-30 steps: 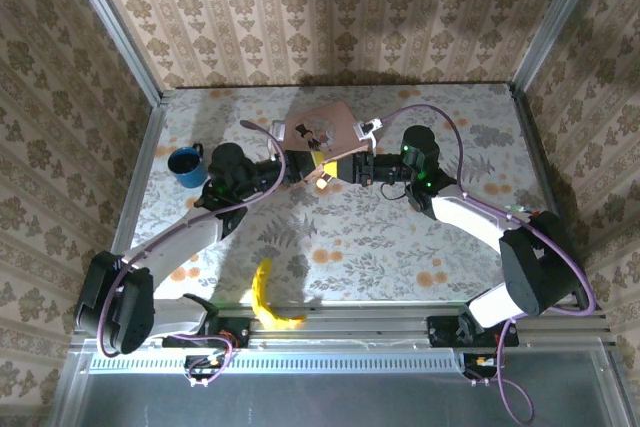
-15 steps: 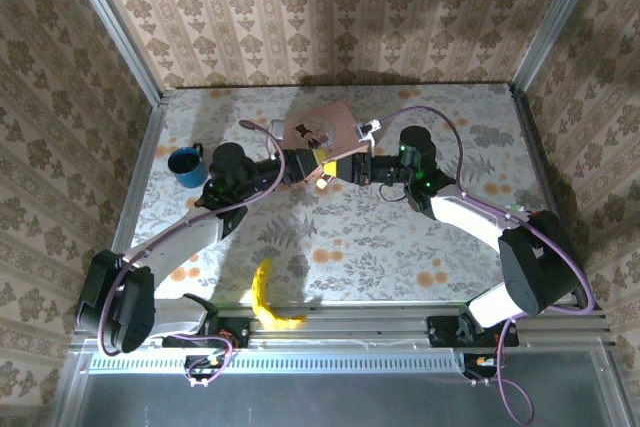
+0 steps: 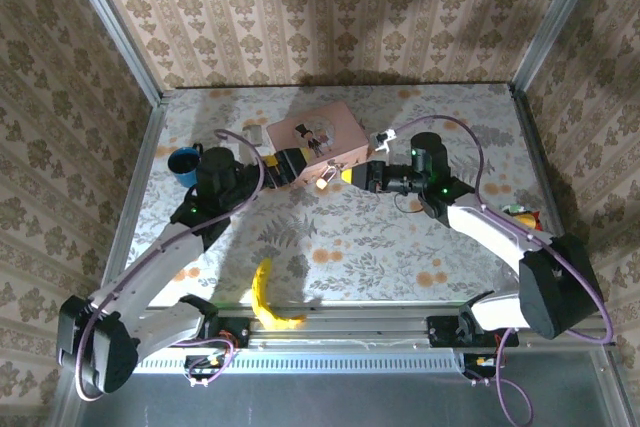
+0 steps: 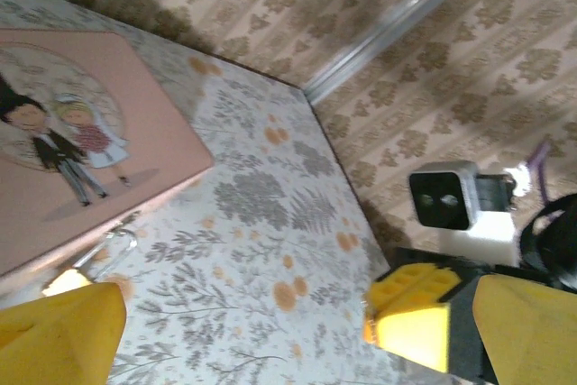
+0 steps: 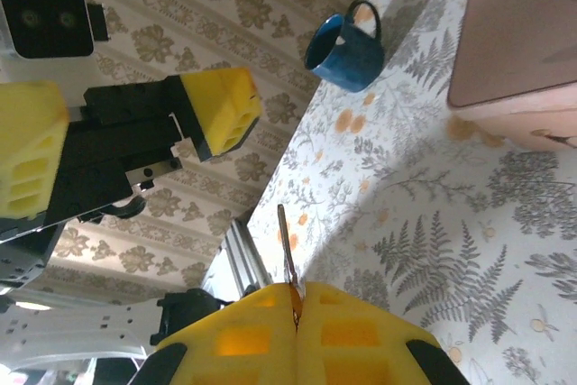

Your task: Unlock the padlock with the key

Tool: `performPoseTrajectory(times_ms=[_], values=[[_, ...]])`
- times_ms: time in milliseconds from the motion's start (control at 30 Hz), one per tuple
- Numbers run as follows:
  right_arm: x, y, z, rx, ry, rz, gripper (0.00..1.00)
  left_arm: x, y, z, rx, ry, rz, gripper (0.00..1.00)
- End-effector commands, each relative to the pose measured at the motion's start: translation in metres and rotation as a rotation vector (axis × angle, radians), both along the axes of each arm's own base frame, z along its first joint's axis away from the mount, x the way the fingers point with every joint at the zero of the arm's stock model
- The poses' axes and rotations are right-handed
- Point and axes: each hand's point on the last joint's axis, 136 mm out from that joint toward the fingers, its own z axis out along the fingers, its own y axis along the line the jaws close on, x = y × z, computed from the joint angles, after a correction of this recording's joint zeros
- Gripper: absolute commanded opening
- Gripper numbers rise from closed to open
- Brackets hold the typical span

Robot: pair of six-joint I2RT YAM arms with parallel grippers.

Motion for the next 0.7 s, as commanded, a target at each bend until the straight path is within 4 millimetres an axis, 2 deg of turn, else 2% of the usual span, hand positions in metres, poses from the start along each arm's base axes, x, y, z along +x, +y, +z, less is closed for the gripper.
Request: performPoseTrajectory(times_ms=[0,133,367,467,533,667], values=[[-0.001,-0.014,-0.012,-0.045,0.014,-0.042,0.00,0.003,0.013,-0.001,0.083,-0.013,0.079,1.00],[-0.004,-0.025,-0.017,-0.065,0.020,-0.063,0.00,0.002,0.015,-0.007,0.162,-0.019,0.114,1.00],[-0.009,-0.041,-0.018,-0.075,0.019,-0.087,0.00,0.001,0.003,-0.013,0.297,-0.036,0.134,1.00],[-0.011,-0.047,-0.020,-0.088,0.023,-0.101,0.00,0.001,-0.009,-0.017,0.326,-0.041,0.107,0.99],[-0.010,-0.052,-0.023,-0.111,0.030,-0.119,0.00,0.001,-0.019,-0.025,0.354,-0.026,0.088,0.95],[-0.008,-0.062,-0.033,-0.187,0.064,-0.152,0.00,0.002,-0.042,-0.056,0.494,0.008,0.063,0.88]])
